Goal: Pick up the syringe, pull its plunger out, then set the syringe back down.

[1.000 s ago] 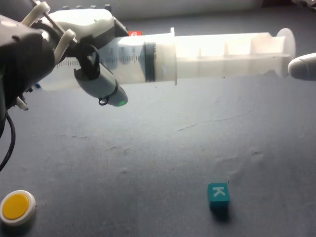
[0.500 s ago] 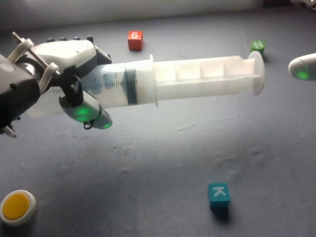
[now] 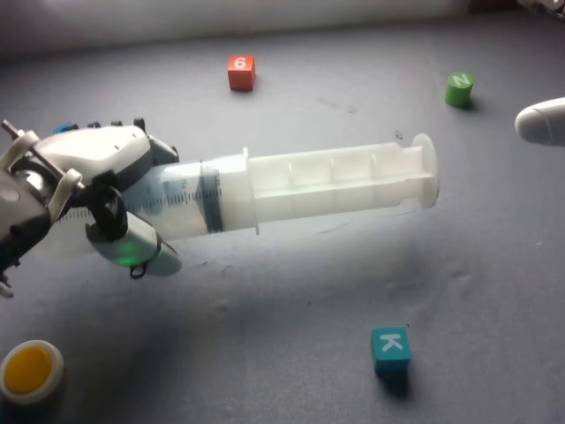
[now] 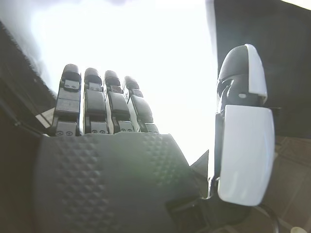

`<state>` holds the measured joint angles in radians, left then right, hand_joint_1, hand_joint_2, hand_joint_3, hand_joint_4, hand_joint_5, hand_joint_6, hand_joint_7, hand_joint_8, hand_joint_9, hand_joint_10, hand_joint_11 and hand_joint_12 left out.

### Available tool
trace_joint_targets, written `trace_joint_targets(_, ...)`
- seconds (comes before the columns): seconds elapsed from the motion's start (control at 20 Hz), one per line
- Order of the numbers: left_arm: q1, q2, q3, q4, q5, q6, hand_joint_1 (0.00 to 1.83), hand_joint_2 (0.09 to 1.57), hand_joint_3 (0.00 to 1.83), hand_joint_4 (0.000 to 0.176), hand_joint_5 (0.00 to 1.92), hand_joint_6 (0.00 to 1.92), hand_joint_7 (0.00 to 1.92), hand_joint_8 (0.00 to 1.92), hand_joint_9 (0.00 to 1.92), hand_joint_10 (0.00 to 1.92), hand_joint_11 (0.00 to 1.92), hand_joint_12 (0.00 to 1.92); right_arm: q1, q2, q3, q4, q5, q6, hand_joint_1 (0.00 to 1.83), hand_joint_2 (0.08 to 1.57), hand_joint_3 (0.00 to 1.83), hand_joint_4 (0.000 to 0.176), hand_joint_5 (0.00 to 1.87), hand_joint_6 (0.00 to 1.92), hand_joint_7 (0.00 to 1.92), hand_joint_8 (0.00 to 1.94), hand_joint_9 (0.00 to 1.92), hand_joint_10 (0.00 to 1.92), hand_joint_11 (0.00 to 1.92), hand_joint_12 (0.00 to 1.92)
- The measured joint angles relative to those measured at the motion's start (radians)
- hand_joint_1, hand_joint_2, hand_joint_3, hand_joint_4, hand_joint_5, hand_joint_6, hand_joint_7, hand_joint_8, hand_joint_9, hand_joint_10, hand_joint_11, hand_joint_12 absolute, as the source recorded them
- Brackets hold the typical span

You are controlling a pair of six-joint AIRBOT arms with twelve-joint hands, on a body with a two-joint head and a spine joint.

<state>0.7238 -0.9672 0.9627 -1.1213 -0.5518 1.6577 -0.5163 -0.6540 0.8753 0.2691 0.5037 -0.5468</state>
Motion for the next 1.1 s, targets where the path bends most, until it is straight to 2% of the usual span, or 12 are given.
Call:
trace_joint_targets(0.05, 0.011, 0.000, 0.000, 0.008, -0.008, -0.011, 1.35, 1.21, 0.00, 0.000, 0.75, 1.19, 0.84, 1.24, 0.70, 1.54, 0.48, 1.45, 0.000, 0.000, 0.000, 0.000, 0.000, 0.000, 0.69, 0.91, 0.00, 0.000, 0.00, 0.00, 0.00, 0.01, 0.01, 0.00, 0.01, 0.18)
trace_joint_targets(0.1, 0.028, 0.000, 0.000, 0.019, -0.024, -0.030, 1.36, 1.17, 0.00, 0.000, 0.84, 1.04, 0.90, 1.15, 0.76, 1.46, 0.54, 1.37, 0.000, -0.001, 0.000, 0.000, 0.000, 0.000, 0.70, 0.91, 0.00, 0.000, 0.00, 0.00, 0.00, 0.00, 0.00, 0.00, 0.00, 0.16)
trace_joint_targets(0.15, 0.032, 0.000, 0.000, 0.022, -0.027, -0.035, 1.36, 1.16, 0.00, 0.000, 0.87, 1.00, 0.92, 1.11, 0.78, 1.43, 0.56, 1.33, 0.000, -0.001, 0.000, 0.000, 0.000, 0.000, 0.71, 0.91, 0.00, 0.000, 0.00, 0.00, 0.00, 0.00, 0.00, 0.00, 0.00, 0.16)
trace_joint_targets(0.2, 0.048, -0.003, 0.001, 0.031, -0.040, -0.052, 1.36, 1.17, 0.00, 0.000, 0.86, 1.01, 0.89, 1.17, 0.76, 1.45, 0.56, 1.32, 0.000, -0.003, 0.000, 0.000, 0.000, 0.000, 0.73, 0.91, 0.00, 0.000, 0.00, 0.00, 0.00, 0.00, 0.00, 0.00, 0.00, 0.17)
trace_joint_targets(0.35, 0.072, -0.019, 0.007, 0.042, -0.050, -0.072, 1.36, 1.16, 0.00, 0.000, 0.87, 1.02, 0.92, 1.12, 0.75, 1.46, 0.54, 1.34, 0.000, -0.003, 0.000, -0.001, 0.002, 0.000, 0.75, 0.92, 0.00, 0.000, 0.00, 0.00, 0.00, 0.00, 0.00, 0.00, 0.00, 0.23)
trace_joint_targets(0.4, 0.074, -0.027, 0.008, 0.045, -0.051, -0.078, 1.36, 1.16, 0.00, 0.000, 0.88, 0.97, 0.93, 1.13, 0.75, 1.45, 0.55, 1.35, 0.000, -0.003, 0.000, -0.001, 0.002, 0.000, 0.73, 0.92, 0.00, 0.000, 0.00, 0.00, 0.00, 0.00, 0.00, 0.00, 0.00, 0.24)
trace_joint_targets(0.55, 0.083, -0.046, 0.008, 0.058, -0.062, -0.089, 1.36, 1.16, 0.00, 0.000, 0.87, 1.02, 0.92, 1.12, 0.75, 1.46, 0.53, 1.37, -0.008, -0.005, 0.000, -0.002, 0.003, 0.000, 0.69, 0.93, 0.00, 0.000, 0.00, 0.00, 0.00, 0.00, 0.00, 0.00, 0.00, 0.24)
trace_joint_targets(0.6, 0.087, -0.049, 0.007, 0.061, -0.065, -0.093, 1.36, 1.16, 0.00, 0.000, 0.87, 1.01, 0.92, 1.12, 0.75, 1.45, 0.54, 1.36, -0.008, -0.006, 0.000, -0.003, 0.006, 0.000, 0.74, 0.92, 0.00, 0.000, 0.00, 0.00, 0.00, 0.00, 0.00, 0.00, 0.00, 0.27)
trace_joint_targets(0.65, 0.090, -0.054, 0.008, 0.060, -0.070, -0.092, 1.35, 1.18, 0.00, 0.000, 0.82, 1.06, 0.88, 1.20, 0.71, 1.50, 0.50, 1.42, -0.008, -0.007, 0.000, -0.003, 0.008, 0.000, 0.77, 0.90, 0.00, 0.000, 0.00, 0.00, 0.01, 0.00, 0.02, 0.01, 0.00, 0.27)
trace_joint_targets(0.75, 0.095, -0.059, 0.008, 0.058, -0.070, -0.093, 1.36, 1.18, 0.00, 0.000, 0.84, 1.03, 0.89, 1.18, 0.73, 1.50, 0.49, 1.43, -0.008, -0.008, 0.000, -0.004, 0.007, 0.000, 0.78, 0.91, 0.00, 0.000, 0.00, 0.00, 0.02, 0.01, 0.03, 0.01, 0.00, 0.27)
trace_joint_targets(0.85, 0.103, -0.060, 0.008, 0.060, -0.076, -0.103, 1.36, 1.16, 0.00, 0.000, 0.86, 0.97, 0.93, 1.15, 0.75, 1.45, 0.52, 1.37, -0.010, -0.009, 0.000, -0.005, 0.008, 0.000, 0.75, 0.92, 0.00, 0.000, 0.00, 0.00, 0.02, 0.00, 0.03, 0.01, 0.00, 0.36)
trace_joint_targets(1.1, 0.104, -0.065, 0.008, 0.063, -0.086, -0.106, 1.36, 1.16, 0.00, 0.000, 0.85, 0.96, 0.94, 1.12, 0.75, 1.48, 0.53, 1.39, -0.012, -0.010, 0.000, -0.018, 0.012, -0.003, 0.75, 0.93, 0.00, 0.000, 0.00, 0.00, 0.02, 0.00, 0.03, 0.00, 0.00, 0.34)
